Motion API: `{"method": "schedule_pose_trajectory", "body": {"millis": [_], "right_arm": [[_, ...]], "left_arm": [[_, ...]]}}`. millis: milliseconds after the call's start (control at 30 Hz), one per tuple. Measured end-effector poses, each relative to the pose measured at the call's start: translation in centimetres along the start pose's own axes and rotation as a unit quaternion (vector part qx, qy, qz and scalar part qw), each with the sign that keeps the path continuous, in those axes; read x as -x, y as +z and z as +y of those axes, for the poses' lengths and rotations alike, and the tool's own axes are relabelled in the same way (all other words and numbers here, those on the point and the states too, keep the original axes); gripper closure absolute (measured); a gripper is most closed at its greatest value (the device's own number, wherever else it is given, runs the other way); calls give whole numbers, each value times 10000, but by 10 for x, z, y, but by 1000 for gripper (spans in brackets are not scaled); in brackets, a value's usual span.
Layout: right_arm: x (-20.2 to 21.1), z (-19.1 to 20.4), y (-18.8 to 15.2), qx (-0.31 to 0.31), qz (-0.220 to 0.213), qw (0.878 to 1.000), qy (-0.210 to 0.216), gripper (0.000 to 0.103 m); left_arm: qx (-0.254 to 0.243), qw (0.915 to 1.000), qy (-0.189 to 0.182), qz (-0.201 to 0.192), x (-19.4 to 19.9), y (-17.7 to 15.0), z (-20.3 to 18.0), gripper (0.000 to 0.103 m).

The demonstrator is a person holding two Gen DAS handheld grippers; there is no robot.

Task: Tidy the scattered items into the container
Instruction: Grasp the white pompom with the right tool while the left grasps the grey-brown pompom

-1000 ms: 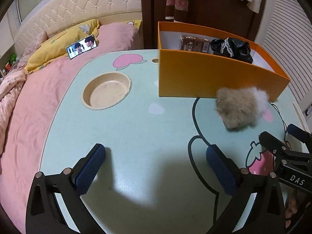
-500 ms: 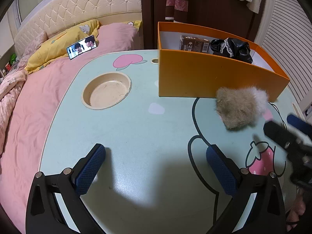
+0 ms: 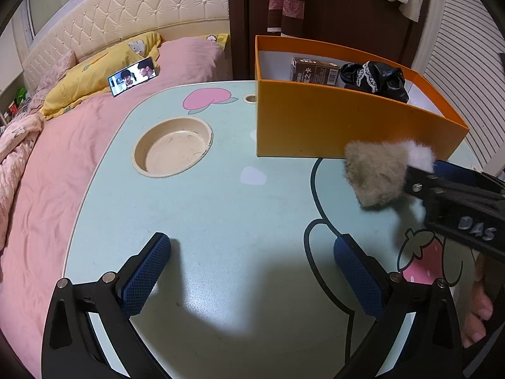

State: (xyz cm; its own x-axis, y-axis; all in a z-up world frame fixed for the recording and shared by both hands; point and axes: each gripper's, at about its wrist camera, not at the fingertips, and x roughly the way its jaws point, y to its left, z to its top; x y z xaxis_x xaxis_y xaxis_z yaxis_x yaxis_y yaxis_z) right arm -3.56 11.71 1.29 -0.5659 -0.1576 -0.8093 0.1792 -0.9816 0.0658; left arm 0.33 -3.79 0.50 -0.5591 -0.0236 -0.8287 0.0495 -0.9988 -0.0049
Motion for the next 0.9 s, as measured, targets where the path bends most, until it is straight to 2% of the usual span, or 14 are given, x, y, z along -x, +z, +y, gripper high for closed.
{"method": "schedule_pose_trajectory", "body": {"millis": [33, 67, 100, 167, 400, 667, 900], "right_arm": [[-2, 3, 0, 116, -3, 9999, -93, 41], [-1, 6, 1, 225, -29, 9996, -159, 61], [-1, 8, 1, 270, -33, 9996, -116, 74], [1, 9, 0, 311, -30, 9995, -84, 82], [13, -1, -11, 243, -233, 9993, 173, 83], [45, -36, -21, -201, -672, 9962, 517, 83], [56, -58, -29, -433, -787, 9948, 479, 83]], "left_arm": [[-1, 10000, 0, 1, 0, 0, 0, 0], [-1, 10000, -1, 2, 0, 0, 0, 0], [0, 10000, 0, 0, 0, 0, 0, 0], [0, 10000, -1, 0, 0, 0, 0, 0], [0, 10000, -1, -2, -1, -1, 0, 0], [-84, 10000, -50, -5, -1, 2, -5, 0], [74, 9996, -250, -94, 6, 1, -3, 0]]}}
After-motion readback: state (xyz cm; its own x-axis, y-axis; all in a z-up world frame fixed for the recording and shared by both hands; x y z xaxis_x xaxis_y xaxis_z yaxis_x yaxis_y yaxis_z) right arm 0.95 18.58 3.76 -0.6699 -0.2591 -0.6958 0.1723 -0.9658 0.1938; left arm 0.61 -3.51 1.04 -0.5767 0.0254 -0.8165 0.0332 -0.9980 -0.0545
